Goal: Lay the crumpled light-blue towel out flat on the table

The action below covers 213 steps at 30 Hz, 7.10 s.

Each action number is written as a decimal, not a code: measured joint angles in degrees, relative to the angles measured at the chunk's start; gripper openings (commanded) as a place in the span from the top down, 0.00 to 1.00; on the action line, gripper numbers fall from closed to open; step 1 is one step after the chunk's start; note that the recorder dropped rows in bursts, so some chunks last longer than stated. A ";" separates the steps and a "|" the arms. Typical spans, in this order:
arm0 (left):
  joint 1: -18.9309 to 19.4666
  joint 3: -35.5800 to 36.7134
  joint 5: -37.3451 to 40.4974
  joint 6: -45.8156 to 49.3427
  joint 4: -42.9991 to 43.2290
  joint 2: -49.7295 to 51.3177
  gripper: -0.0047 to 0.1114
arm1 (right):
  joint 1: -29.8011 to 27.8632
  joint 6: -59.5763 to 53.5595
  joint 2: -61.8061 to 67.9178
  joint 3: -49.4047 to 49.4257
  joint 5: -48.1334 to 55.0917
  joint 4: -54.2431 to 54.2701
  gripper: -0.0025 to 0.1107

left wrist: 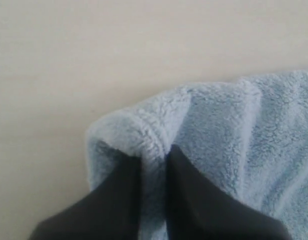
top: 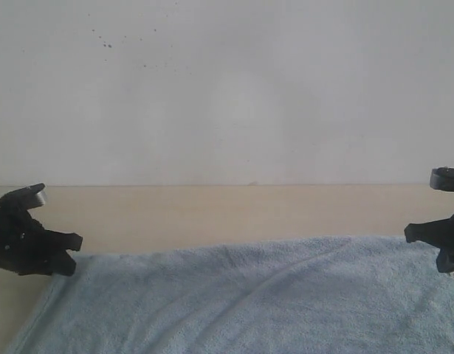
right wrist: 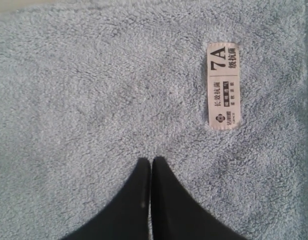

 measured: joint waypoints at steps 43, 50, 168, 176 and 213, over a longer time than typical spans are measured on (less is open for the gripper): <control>-23.14 16.68 17.29 24.63 -4.51 -23.26 0.31 | 0.00 -0.90 0.00 3.28 -3.50 4.16 0.98; -23.24 16.00 35.35 35.72 -22.26 -26.12 0.31 | 0.00 -2.79 0.00 4.49 -5.42 4.16 0.98; -62.01 21.93 -22.60 -41.48 -49.79 -19.57 0.69 | 0.00 -23.75 -2.30 4.71 12.20 27.78 0.98; -73.05 21.83 -53.02 -31.46 -49.79 -30.75 0.69 | 0.00 -24.29 -2.21 4.71 12.13 29.86 0.98; -73.45 24.08 -33.27 -35.02 -49.54 -15.58 0.42 | 5.82 -28.99 -2.21 4.85 14.86 34.57 0.98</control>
